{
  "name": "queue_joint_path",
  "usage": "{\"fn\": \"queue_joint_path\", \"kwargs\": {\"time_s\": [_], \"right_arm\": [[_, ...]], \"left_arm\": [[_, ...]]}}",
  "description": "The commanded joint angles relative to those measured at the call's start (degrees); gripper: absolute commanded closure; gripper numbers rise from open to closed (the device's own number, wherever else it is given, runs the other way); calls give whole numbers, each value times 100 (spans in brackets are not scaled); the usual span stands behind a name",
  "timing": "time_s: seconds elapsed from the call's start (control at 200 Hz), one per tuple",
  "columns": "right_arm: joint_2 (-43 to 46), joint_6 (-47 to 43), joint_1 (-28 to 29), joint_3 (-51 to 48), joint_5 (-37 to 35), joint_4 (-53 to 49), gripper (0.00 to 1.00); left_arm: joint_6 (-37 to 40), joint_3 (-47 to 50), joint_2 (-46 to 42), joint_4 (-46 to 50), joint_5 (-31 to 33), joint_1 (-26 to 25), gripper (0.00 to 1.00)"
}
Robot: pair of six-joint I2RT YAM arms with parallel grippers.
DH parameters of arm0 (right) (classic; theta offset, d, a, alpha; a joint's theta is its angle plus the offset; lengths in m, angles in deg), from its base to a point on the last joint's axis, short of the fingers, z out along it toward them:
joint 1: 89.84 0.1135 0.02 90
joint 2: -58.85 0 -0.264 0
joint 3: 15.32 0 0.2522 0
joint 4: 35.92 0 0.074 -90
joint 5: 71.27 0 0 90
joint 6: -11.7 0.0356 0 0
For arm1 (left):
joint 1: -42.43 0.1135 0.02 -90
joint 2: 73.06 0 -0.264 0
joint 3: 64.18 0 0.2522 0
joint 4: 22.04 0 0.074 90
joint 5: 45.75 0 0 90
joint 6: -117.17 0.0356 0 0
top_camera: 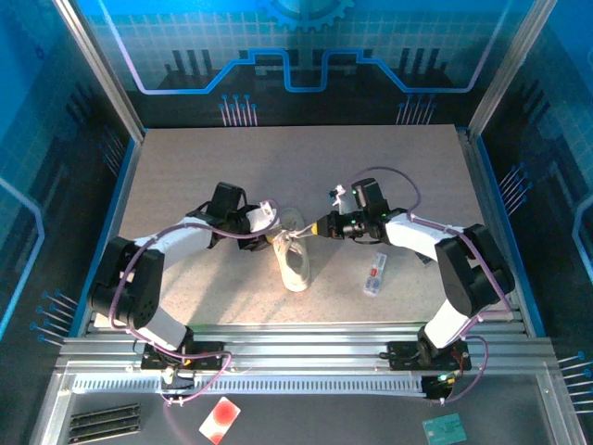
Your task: Tie the shoes
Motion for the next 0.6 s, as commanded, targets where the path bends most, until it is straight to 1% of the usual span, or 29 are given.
{"fn": "queue_joint_path", "kwargs": {"time_s": [0.0,0.12,0.24,0.315,0.415,0.445,0.545,0.58,0.595], "right_arm": [[35,-210,-54,5,-51,-99,100],[30,-202,-52,22,-103,-101,100],[72,-266,-56,-2,-190,-137,100],[78,-294,-53,-10,-226,-168,100],[105,-299,-59,-18,-270,-205,100],[117,-306,-61,-26,-284,-214,100],[172,-339,-43,-68,-353,-233,100],[184,-351,-44,-88,-374,-238,100],[188,-358,-43,-90,-376,-238,100]], "left_arm": [[306,-294,294,76,-504,43,37],[291,-433,484,275,-761,9,39],[317,-424,591,335,-684,-71,40],[343,-459,666,461,-662,-80,43],[344,-478,690,620,-679,-97,56],[344,-462,685,652,-682,-103,63],[294,-438,638,731,-639,-134,92],[268,-426,610,757,-625,-133,100],[259,-422,593,770,-618,-133,100]]}}
